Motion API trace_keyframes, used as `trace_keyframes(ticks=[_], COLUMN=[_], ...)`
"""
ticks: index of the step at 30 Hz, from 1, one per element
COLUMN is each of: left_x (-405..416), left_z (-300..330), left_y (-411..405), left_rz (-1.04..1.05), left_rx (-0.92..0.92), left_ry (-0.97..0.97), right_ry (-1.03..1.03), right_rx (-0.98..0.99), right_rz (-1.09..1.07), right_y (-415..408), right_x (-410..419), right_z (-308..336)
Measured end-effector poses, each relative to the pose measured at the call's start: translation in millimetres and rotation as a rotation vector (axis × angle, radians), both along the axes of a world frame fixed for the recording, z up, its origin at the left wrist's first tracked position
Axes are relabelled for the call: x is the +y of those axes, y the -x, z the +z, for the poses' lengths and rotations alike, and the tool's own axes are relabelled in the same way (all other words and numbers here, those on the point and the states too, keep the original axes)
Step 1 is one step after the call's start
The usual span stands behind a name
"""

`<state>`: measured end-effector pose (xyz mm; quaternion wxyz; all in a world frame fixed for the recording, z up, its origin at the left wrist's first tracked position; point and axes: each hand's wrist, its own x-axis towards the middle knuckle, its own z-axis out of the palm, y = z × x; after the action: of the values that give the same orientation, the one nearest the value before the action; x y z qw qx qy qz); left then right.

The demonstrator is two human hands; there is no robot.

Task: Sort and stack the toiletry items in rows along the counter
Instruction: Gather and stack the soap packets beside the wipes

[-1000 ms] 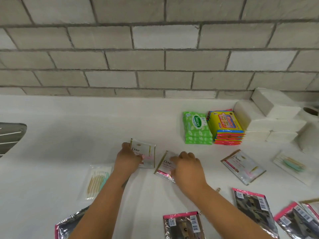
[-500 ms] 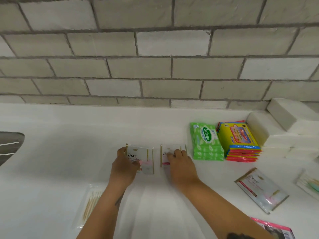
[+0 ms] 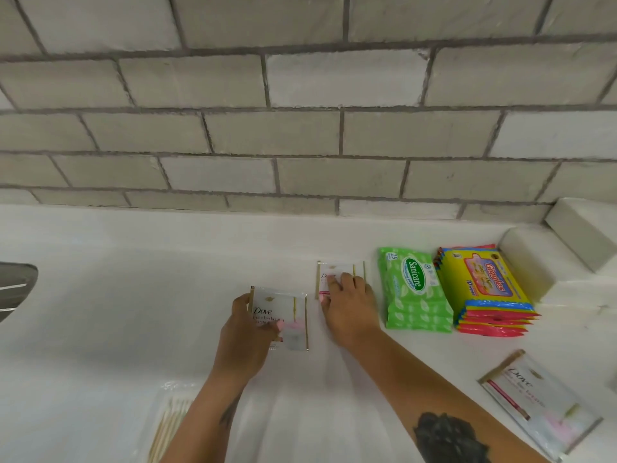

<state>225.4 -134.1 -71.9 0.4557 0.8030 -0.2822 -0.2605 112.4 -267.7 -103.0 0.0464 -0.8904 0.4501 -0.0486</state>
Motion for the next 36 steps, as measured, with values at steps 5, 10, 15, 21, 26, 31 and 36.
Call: trace_keyframes(ticks=[5,10,15,21,26,31,36], left_x=[-1.3,-1.8,-24.0,-84.9,-123.6,-132.3,-133.5], left_z=[-4.3,-4.3,-1.1,-0.3,0.7,-9.3,-9.8], left_y=[-2.3,-1.4,1.4,18.5,33.9,39.8,36.3], left_rz=[-0.003,-0.018,-0.019,-0.096,-0.127,-0.121,-0.133], left_rx=[0.011,0.053,0.16,0.19,0.033,-0.39,-0.372], left_ry=[-0.007,0.009,0.083,0.137,0.027,-0.32,-0.281], right_ry=[-0.025,-0.05,-0.067,0.091,0.04,-0.133,-0.16], right_rx=[-0.007,-0.042,-0.515,-0.683,-0.658,-0.44,-0.343], right_rz=[-0.013,-0.002,0.019,0.054,-0.008,-0.031,-0.085], right_y=[-1.4,0.7,13.1,27.6,29.3,27.4,20.2], right_x=[-5.3,-6.6,10.9,29.6,25.8,21.2,13.2], right_z=[-2.3,2.3,16.5,15.0,-0.1,-5.2,-14.6])
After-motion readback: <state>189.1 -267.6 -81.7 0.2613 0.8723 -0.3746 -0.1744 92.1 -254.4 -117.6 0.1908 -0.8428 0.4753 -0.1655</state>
